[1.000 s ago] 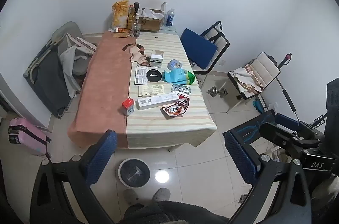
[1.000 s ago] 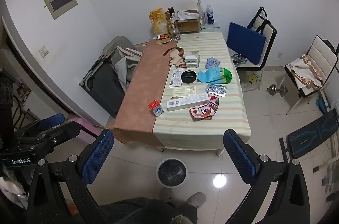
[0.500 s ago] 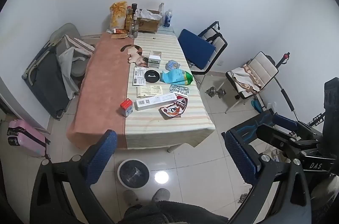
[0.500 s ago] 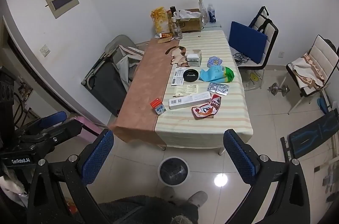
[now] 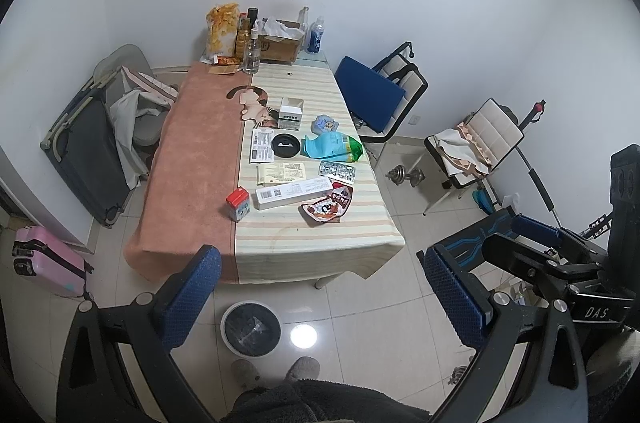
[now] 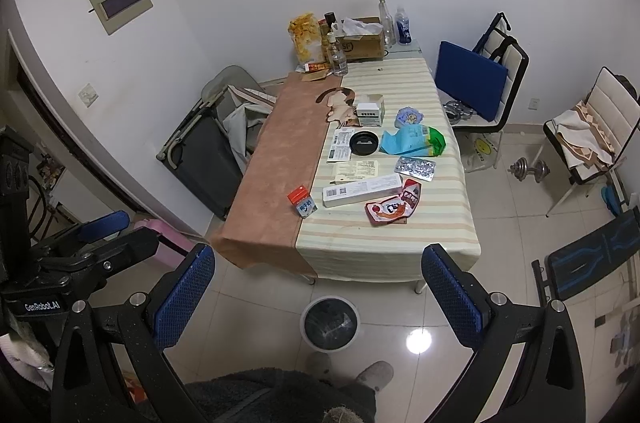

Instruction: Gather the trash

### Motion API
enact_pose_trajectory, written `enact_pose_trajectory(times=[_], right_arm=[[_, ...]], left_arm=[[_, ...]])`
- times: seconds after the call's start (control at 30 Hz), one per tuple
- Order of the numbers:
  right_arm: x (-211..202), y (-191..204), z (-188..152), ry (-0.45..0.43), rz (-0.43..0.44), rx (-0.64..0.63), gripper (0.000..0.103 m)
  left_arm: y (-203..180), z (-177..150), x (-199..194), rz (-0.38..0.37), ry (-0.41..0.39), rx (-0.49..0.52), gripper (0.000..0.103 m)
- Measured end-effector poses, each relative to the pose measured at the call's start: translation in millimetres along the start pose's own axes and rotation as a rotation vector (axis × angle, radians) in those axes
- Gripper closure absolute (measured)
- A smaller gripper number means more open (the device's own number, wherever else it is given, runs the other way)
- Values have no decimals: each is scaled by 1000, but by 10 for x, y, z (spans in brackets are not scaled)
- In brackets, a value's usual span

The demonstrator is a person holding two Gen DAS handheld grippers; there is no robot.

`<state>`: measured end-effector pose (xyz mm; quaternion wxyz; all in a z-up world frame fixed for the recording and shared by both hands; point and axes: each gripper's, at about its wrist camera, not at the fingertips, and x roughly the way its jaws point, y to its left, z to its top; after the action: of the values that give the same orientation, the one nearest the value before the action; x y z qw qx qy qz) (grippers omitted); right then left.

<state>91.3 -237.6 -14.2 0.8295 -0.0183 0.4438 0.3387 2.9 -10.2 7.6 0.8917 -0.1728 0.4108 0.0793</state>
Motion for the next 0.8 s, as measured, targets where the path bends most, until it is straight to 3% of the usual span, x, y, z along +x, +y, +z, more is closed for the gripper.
enact_pose_trajectory(times=[0.8], right_arm=[[3,162,113,-1,7,-7,0]], left_arm=[[-29,119,-53,5,-9,-3,0]])
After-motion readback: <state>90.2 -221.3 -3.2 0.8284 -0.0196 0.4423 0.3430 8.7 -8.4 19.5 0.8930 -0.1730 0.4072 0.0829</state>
